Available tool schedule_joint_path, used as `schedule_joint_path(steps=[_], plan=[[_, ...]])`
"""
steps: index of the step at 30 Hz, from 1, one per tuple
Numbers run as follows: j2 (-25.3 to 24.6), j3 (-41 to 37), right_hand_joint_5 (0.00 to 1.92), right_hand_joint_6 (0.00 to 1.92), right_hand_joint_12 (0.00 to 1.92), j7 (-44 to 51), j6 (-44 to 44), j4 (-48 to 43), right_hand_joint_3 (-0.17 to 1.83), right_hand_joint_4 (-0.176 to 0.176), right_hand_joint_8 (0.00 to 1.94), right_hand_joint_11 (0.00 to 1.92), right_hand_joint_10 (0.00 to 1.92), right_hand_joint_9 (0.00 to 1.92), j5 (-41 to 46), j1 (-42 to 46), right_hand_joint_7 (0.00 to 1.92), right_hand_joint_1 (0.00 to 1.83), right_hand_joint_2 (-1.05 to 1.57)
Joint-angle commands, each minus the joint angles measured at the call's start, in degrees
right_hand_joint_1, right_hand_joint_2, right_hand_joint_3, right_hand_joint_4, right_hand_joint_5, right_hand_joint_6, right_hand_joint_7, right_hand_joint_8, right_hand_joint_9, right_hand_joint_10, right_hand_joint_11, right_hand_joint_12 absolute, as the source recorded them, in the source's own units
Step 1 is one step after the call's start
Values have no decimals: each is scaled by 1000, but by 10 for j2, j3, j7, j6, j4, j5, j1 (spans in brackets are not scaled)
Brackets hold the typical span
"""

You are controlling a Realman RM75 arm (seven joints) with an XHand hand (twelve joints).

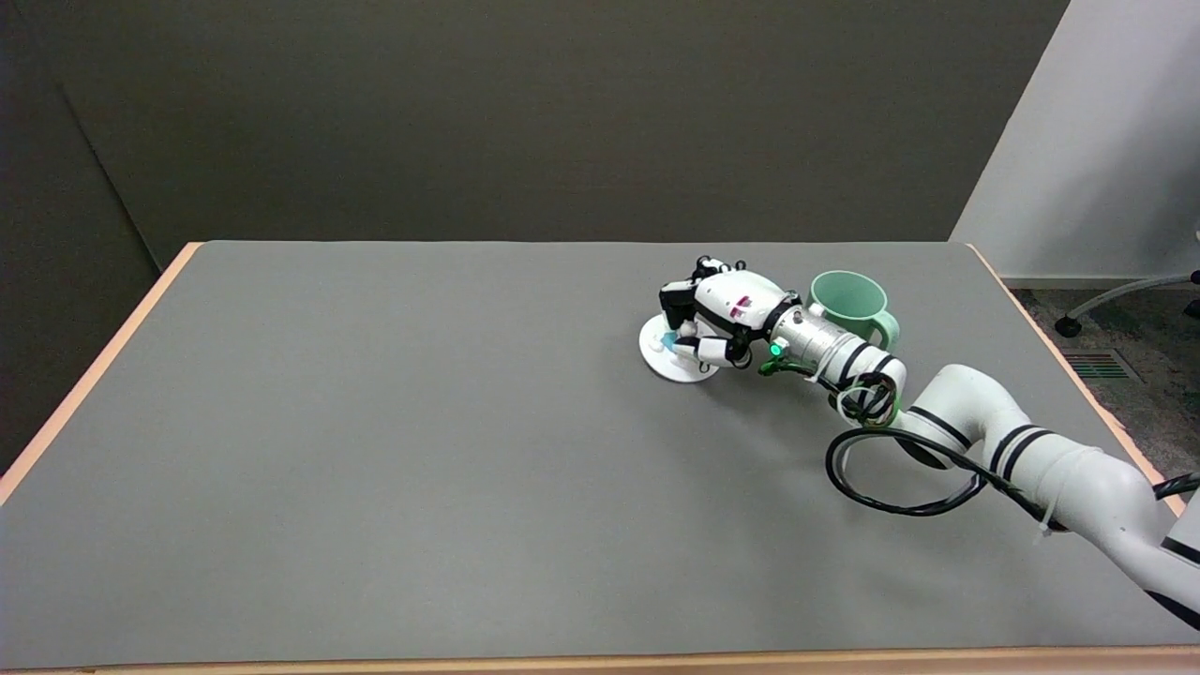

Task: Pick up the white cup lid.

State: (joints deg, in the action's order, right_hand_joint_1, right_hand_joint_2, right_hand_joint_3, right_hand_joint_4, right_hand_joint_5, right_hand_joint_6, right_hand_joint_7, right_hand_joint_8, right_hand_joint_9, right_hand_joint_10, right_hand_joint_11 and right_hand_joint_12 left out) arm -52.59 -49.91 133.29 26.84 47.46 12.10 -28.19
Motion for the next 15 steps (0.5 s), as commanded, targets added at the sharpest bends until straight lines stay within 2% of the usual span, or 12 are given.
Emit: schedule_joint_path(steps=[1,10,12,13,15], plan=[[29,5,496,1687,1393,0,-5,21,132,-12,1459,123,936,532,-11,-5,687,1083,1276],[64,12,530,1654,1420,-50,-23,46,143,-12,1406,169,919,593,-35,-16,718,1103,1249],[74,25,557,1612,1340,-60,-34,58,81,-11,1350,238,902,605,-51,-25,748,1118,1260],[80,34,539,1642,1438,-63,-39,62,155,-14,1379,204,924,603,-55,-29,732,1109,1236],[94,67,545,1633,1463,-69,-48,70,145,-17,1366,198,951,601,-56,-49,741,1115,1235]])
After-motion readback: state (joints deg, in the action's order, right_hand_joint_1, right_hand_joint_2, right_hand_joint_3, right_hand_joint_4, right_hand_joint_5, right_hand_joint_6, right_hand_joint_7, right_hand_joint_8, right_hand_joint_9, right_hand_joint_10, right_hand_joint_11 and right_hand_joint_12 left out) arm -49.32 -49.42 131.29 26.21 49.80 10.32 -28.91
